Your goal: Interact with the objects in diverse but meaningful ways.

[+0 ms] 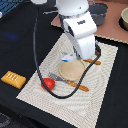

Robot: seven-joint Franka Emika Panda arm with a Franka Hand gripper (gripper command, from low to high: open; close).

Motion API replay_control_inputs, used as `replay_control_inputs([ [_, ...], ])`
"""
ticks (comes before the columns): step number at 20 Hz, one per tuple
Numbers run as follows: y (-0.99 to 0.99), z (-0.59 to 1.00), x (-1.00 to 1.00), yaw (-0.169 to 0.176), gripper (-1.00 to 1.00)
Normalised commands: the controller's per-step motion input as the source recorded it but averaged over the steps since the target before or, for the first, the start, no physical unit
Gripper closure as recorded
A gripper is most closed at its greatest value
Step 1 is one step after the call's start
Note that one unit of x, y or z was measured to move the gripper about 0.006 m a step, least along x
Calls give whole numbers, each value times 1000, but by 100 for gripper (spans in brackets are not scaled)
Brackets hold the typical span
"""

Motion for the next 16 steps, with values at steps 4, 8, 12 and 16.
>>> replay_control_inputs([
  [4,-543,205,891,-17,100],
  [8,-641,271,844,-37,100],
  [12,-686,294,816,-44,100],
  [16,-613,225,719,-51,100],
])
